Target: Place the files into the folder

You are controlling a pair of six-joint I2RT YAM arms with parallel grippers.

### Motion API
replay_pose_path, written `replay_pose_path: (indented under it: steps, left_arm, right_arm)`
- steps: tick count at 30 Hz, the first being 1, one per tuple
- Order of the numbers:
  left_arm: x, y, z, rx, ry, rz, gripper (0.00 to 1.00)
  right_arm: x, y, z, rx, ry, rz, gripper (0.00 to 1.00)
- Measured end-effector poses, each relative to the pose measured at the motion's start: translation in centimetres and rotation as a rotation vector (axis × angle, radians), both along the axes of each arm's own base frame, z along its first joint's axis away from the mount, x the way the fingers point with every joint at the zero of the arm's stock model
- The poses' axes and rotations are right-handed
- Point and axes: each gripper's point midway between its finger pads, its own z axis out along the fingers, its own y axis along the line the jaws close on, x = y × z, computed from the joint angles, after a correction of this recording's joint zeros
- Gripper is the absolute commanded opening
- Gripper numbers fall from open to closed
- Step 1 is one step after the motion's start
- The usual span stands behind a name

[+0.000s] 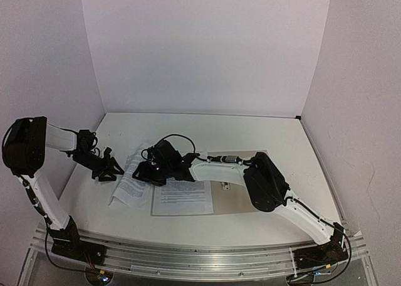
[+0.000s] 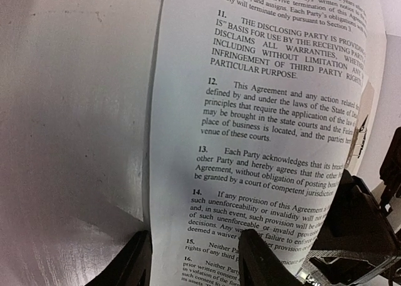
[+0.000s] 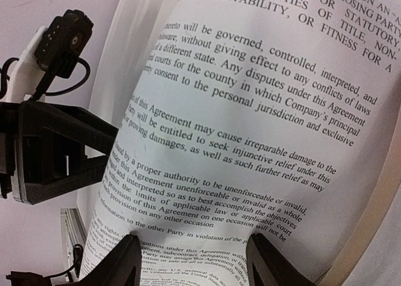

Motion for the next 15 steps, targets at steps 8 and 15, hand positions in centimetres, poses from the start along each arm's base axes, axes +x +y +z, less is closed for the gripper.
replay_pose_path:
  steps: [8, 15]
  left_arm:
    - [-0.6, -0.6, -0.3, -0.044, 0.027, -0.008, 0.18]
    - [-0.9, -0.6, -1.1, -0.041, 0.052, -0.007, 0.0]
  right_arm:
    - [-0.4, 0.8, 0.1, 0.057, 0.034, 0.022, 0.59]
    - [-0.9, 1.2, 0.3, 0.093, 0.07, 0.036, 0.59]
